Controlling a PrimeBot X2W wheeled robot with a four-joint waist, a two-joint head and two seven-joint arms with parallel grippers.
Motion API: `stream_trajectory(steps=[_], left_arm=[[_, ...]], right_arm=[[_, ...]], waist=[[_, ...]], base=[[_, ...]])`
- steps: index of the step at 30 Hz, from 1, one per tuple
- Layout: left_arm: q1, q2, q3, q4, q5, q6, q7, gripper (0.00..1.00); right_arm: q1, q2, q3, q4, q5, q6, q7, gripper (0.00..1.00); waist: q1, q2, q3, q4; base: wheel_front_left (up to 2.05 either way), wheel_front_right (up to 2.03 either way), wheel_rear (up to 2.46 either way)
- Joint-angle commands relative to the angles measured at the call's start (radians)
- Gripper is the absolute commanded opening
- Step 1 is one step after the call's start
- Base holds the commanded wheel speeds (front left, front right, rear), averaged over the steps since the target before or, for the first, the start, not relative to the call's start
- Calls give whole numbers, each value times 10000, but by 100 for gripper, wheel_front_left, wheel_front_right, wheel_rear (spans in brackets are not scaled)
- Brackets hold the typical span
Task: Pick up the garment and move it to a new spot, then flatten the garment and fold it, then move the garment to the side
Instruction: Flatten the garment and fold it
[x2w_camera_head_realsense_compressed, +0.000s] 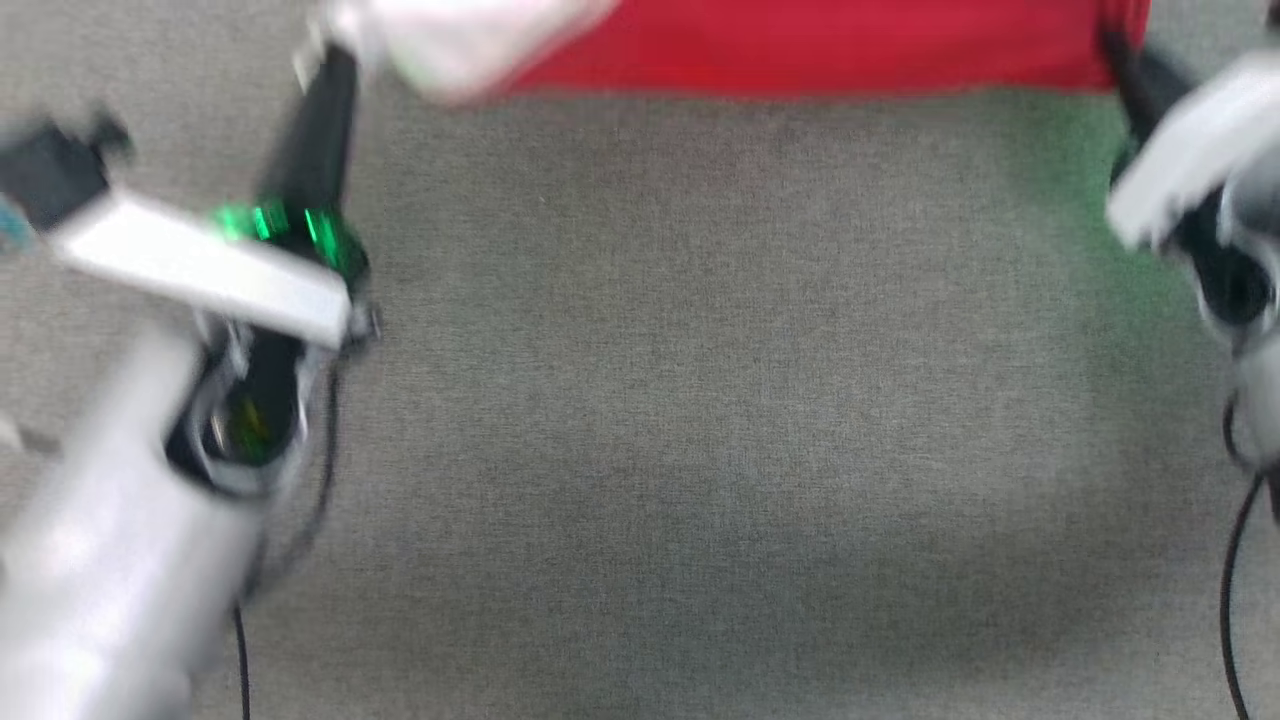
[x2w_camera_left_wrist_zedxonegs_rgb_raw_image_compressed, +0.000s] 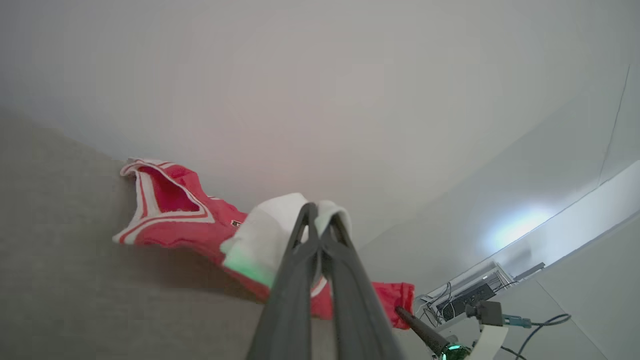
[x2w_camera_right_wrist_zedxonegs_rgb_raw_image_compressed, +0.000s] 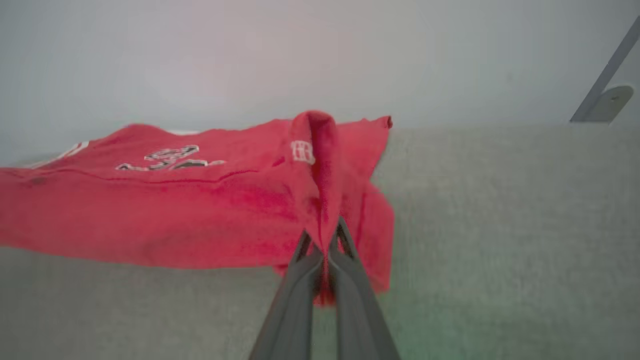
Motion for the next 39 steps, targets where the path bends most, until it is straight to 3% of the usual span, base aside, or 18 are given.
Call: stream_trajectory(steps=[1, 7, 12, 19, 25, 32, 39], left_arm=[[537, -37, 76, -418, -52, 11, -52, 0], [3340, 414, 33, -2144, 50, 11, -53, 0], [5019, 995, -256, -3385, 232, 11, -54, 0], [6711, 1737, -470, -4576, 352, 10, -54, 0], [7867, 1717, -5, -5379, 616, 10, -53, 0], [6575, 1517, -28, -5136, 906, 10, -49, 0], [3984, 1152, -91, -3879, 443, 10, 157, 0]], right_arm=[[574, -181, 66, -418, 249, -4, 122, 0], [3478, -1039, 13, -2733, 932, -4, 719, 0], [5655, -1418, -823, -4492, 949, -4, 1156, 0], [7897, -1169, -1971, -6401, 620, -4, 1923, 0], [9470, -525, -3178, -8094, 295, -4, 2762, 0], [9293, 145, -3984, -8929, 38, -2, 3084, 0], [8152, 357, -3882, -8295, -145, -4, 3064, 0]], waist=[[0, 0, -166, 45], [0, 0, -676, 57], [0, 0, -992, 132], [0, 0, -1154, 120], [0, 0, -1165, 51], [0, 0, -1031, 34], [0, 0, -510, -143]], base=[[0, 0, 0], [0, 0, 0], [0, 0, 0], [0, 0, 0], [0, 0, 0], [0, 0, 0], [0, 0, 0]])
